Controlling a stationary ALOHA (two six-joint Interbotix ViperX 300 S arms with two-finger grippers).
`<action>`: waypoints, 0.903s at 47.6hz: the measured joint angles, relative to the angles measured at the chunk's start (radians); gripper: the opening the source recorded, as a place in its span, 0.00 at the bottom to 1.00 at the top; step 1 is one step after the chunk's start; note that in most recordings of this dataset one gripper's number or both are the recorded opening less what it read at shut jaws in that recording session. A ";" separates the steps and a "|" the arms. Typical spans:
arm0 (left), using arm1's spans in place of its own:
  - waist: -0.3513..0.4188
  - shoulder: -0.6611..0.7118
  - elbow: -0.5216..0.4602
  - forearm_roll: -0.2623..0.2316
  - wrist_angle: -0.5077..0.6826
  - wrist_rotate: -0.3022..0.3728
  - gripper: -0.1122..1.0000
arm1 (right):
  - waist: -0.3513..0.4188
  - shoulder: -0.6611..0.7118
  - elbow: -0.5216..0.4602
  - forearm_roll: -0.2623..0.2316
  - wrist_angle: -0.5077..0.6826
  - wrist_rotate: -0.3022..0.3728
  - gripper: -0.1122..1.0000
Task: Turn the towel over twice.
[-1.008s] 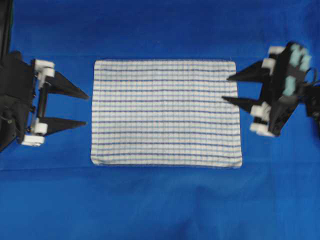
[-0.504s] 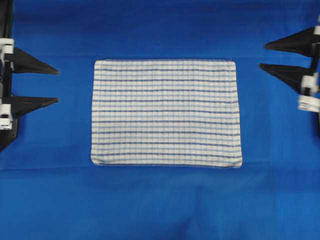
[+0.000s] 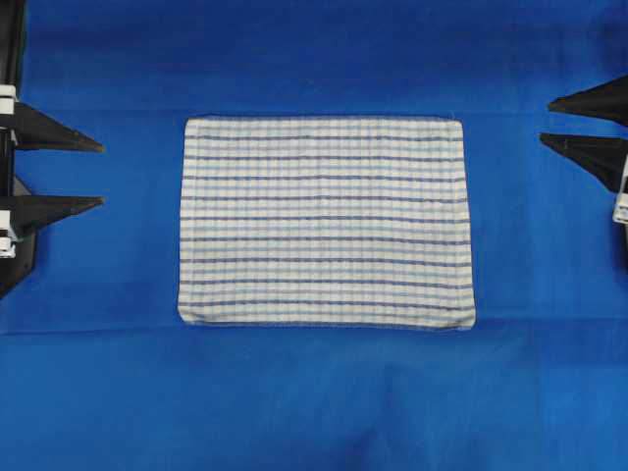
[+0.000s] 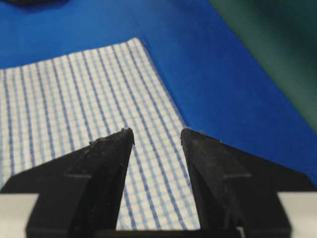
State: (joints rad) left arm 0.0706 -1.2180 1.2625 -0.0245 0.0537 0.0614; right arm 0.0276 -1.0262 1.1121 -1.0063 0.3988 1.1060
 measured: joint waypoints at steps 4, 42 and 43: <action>0.002 -0.002 0.002 -0.002 -0.002 0.002 0.68 | -0.002 0.000 0.000 0.000 0.000 0.000 0.57; 0.040 -0.216 0.097 -0.005 0.152 -0.057 0.68 | -0.002 -0.282 0.207 0.035 0.032 0.008 0.49; 0.040 -0.221 0.107 -0.005 0.149 -0.058 0.68 | -0.002 -0.288 0.216 0.038 0.029 0.012 0.49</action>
State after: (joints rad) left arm 0.1104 -1.4389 1.3698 -0.0291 0.2025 0.0031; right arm 0.0261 -1.3146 1.3284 -0.9679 0.4280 1.1183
